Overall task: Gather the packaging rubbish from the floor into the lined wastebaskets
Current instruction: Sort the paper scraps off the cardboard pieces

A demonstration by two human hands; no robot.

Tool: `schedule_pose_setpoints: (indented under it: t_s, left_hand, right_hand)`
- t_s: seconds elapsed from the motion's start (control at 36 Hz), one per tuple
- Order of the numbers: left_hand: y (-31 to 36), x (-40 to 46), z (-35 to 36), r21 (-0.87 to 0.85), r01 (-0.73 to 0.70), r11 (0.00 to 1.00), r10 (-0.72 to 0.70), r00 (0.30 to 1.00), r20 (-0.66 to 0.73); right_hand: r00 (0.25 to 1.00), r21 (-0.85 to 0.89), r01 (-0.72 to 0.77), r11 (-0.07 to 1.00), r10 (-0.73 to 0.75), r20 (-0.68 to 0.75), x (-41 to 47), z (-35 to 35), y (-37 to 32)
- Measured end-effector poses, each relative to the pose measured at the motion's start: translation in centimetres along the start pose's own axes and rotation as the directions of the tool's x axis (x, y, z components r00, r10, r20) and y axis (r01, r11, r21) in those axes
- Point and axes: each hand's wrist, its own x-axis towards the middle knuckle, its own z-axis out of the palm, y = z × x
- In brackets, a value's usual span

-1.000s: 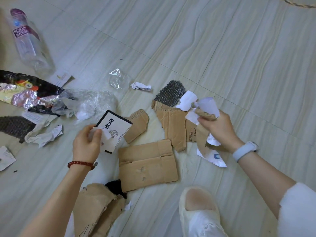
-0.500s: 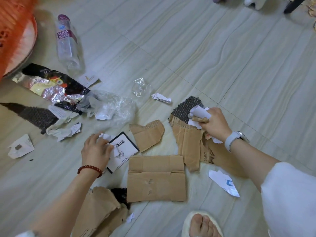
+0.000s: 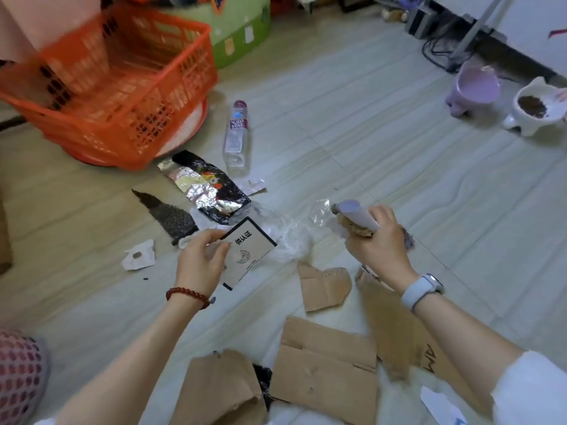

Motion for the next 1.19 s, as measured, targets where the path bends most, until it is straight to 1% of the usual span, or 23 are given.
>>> schedule_pose_setpoints:
  t_s: [0.08, 0.14, 0.22, 0.31, 0.42, 0.5, 0.61, 0.67, 0.69, 0.72, 0.75, 0.78, 0.81, 0.83, 0.86, 0.89, 0.92, 0.97, 1.0, 1.03, 1.11, 1.14, 1.19]
  left_hand:
    - [0.6, 0.9, -5.2, -0.020, -0.052, 0.998, 0.049, 0.991, -0.124]
    - [0.7, 1.2, -9.1, -0.006, -0.073, 0.997, 0.070, 0.971, -0.229]
    - [0.0, 0.7, -15.1, 0.004, -0.076, 0.997, 0.072, 0.925, -0.373]
    - [-1.2, -1.0, -21.3, 0.022, -0.043, 0.999, 0.048, 0.869, -0.493]
    - [-3.5, -4.4, -28.7, 0.022, 0.022, 1.000, -0.004, 0.786, -0.618]
    - [-5.9, -7.3, -33.0, 0.017, 0.119, 0.993, -0.076, 0.736, -0.672]
    - [-10.5, -10.7, -36.3, -0.060, 0.262, 0.963, -0.228, 0.678, -0.699]
    - [-13.2, -11.8, -37.1, -0.093, 0.361, 0.928, -0.334, 0.694, -0.638]
    - [-14.4, -12.4, -37.3, -0.076, 0.407, 0.910, -0.369, 0.713, -0.596]
    - [-15.5, -12.9, -37.5, -0.051, 0.446, 0.894, -0.394, 0.724, -0.566]
    - [-16.2, -13.4, -37.7, -0.031, 0.486, 0.873, -0.421, 0.720, -0.551]
    - [-16.8, -13.9, -37.8, -0.023, 0.513, 0.858, -0.439, 0.709, -0.552]
    - [-17.2, -14.4, -37.9, -0.019, 0.523, 0.852, -0.441, 0.697, -0.565]
    - [-17.5, -14.8, -37.9, -0.004, 0.520, 0.854, -0.423, 0.690, -0.587]
    - [-17.6, -15.1, -37.9, 0.024, 0.519, 0.854, -0.398, 0.684, -0.611]
    - [-18.0, -15.4, -37.9, 0.069, 0.521, 0.851, -0.368, 0.684, -0.629]
    - [-18.4, -15.6, -37.8, 0.133, 0.527, 0.840, -0.335, 0.695, -0.636]
    - [-19.4, -15.8, -37.5, 0.245, 0.548, 0.800, -0.311, 0.728, -0.611]
    - [-19.9, -15.9, -37.4, 0.281, 0.555, 0.783, -0.317, 0.745, -0.587]
    - [-20.4, -16.1, -37.2, 0.306, 0.563, 0.768, -0.330, 0.757, -0.564]
    - [-21.7, -16.5, -37.1, 0.354, 0.591, 0.724, -0.368, 0.766, -0.526]
    - [-22.2, -16.6, -37.2, 0.351, 0.596, 0.722, -0.378, 0.765, -0.522]
    - [-23.3, -17.0, -37.6, 0.306, 0.586, 0.750, -0.386, 0.764, -0.517]
  right_hand:
    - [0.992, 0.232, -0.047, 0.972, 0.017, 0.127, 0.9, 2.5, -6.0]
    - [0.982, 0.406, -0.086, 0.910, 0.009, 0.187, 0.9, 4.0, -10.4]
    - [0.964, 0.589, -0.090, 0.803, -0.078, 0.254, 0.3, 6.5, -16.8]
    - [0.919, 0.715, -0.100, 0.692, -0.211, 0.333, -1.0, 8.6, -23.2]
    - [0.819, 0.779, -0.099, 0.619, -0.394, 0.417, -3.2, 11.0, -30.7]
    - [0.697, 0.780, -0.134, 0.612, -0.501, 0.513, -5.3, 13.0, -35.9]
    - [0.590, 0.727, -0.215, 0.653, -0.506, 0.629, -8.4, 16.7, -41.3]
    - [0.486, 0.671, -0.234, 0.704, -0.513, 0.708, -10.0, 18.3, -43.3]
    - [0.426, 0.625, -0.211, 0.752, -0.505, 0.751, -10.9, 19.2, -43.9]
    - [0.380, 0.566, -0.140, 0.812, -0.484, 0.788, -11.5, 19.9, -44.4]
    - [0.363, 0.499, -0.030, 0.866, -0.455, 0.813, -12.1, 20.7, -44.6]
    - [0.390, 0.428, 0.090, 0.899, -0.428, 0.816, -12.5, 21.5, -44.5]
    - [0.447, 0.379, 0.208, 0.902, -0.432, 0.783, -12.9, 22.1, -44.3]
    - [0.498, 0.363, 0.328, 0.872, -0.486, 0.718, -13.3, 22.4, -44.2]
    - [0.507, 0.358, 0.466, 0.809, -0.576, 0.641, -13.8, 22.6, -44.0]
    - [0.460, 0.332, 0.605, 0.724, -0.658, 0.597, -14.3, 22.9, -43.7]
    - [0.377, 0.297, 0.717, 0.631, -0.709, 0.596, -14.7, 23.2, -43.3]
    - [0.200, 0.224, 0.863, 0.452, -0.713, 0.672, -15.6, 24.1, -42.7]
    - [0.130, 0.197, 0.903, 0.382, -0.681, 0.721, -16.0, 24.7, -42.5]
    - [0.085, 0.178, 0.925, 0.336, -0.638, 0.765, -16.4, 25.3, -42.4]
    - [0.014, 0.203, 0.928, 0.311, -0.575, 0.818, -17.6, 27.5, -43.0]
    - [-0.012, 0.209, 0.936, 0.283, -0.570, 0.822, -18.1, 28.3, -43.3]
    - [-0.065, 0.198, 0.963, 0.184, -0.552, 0.831, -19.1, 29.9, -43.5]
